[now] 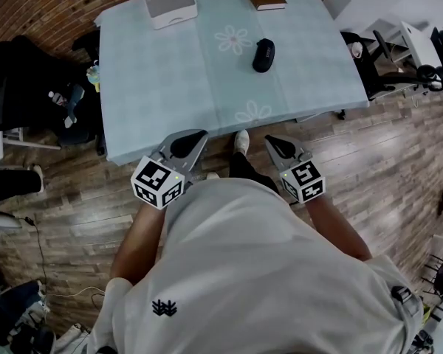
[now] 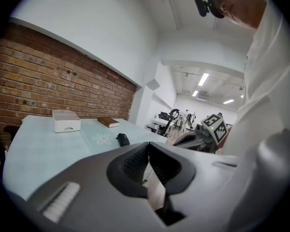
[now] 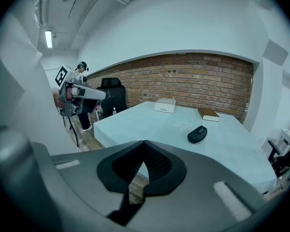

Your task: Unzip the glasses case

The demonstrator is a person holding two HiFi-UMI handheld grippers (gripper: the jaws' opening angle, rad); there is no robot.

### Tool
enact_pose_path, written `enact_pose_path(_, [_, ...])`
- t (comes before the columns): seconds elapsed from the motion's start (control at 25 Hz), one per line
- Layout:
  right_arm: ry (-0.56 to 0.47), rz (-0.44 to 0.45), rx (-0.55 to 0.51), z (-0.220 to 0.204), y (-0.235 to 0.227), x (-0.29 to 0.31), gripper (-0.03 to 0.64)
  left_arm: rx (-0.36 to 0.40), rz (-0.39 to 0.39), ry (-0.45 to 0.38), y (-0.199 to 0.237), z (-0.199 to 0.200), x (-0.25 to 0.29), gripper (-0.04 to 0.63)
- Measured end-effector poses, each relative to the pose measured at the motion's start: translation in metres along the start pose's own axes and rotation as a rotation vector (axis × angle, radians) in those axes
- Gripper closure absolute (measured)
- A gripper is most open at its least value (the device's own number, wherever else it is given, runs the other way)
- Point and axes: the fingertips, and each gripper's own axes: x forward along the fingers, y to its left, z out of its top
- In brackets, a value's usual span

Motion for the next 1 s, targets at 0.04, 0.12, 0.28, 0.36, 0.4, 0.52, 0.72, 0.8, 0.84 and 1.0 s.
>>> enact_pose_path(0.04, [0.000, 0.003, -0.003, 0.001, 0.001, -0.001, 0.615, 0.000, 0.003, -0.002, -0.001, 0.000, -0.002, 0.543])
enact_pose_path(0.12, [0.000, 0.006, -0.006, 0.002, 0.004, -0.002, 0.615, -0.002, 0.007, -0.006, -0.001, 0.001, -0.004, 0.543])
enact_pose_path(0.28, [-0.002, 0.011, -0.009, 0.001, 0.008, -0.003, 0.615, -0.001, 0.007, -0.009, -0.005, 0.000, -0.005, 0.543])
enact_pose_path(0.36, [0.000, 0.011, -0.006, -0.002, 0.009, -0.004, 0.615, 0.002, 0.004, -0.004, -0.007, -0.002, -0.004, 0.543])
enact_pose_path(0.4, [0.002, 0.012, -0.004, -0.004, 0.010, -0.005, 0.615, 0.002, 0.002, -0.001, -0.008, -0.003, -0.004, 0.543])
enact_pose_path(0.52, [0.003, 0.014, -0.004, -0.005, 0.011, -0.007, 0.615, 0.002, -0.005, 0.003, -0.009, -0.005, -0.003, 0.543])
enact_pose_path(0.72, [0.010, 0.004, -0.004, -0.005, 0.005, -0.011, 0.615, 0.003, -0.020, -0.001, -0.011, -0.002, 0.005, 0.543])
enact_pose_path(0.8, [0.016, 0.004, -0.006, -0.006, 0.003, -0.011, 0.615, 0.003, -0.026, 0.002, -0.011, -0.002, 0.008, 0.543])
enact_pose_path(0.84, [0.019, 0.005, -0.007, -0.006, 0.002, -0.011, 0.615, 0.002, -0.028, 0.004, -0.011, -0.003, 0.010, 0.543])
enact_pose_path(1.0, [0.021, 0.012, -0.014, -0.006, -0.009, -0.008, 0.615, -0.005, -0.029, 0.010, -0.009, -0.005, 0.022, 0.543])
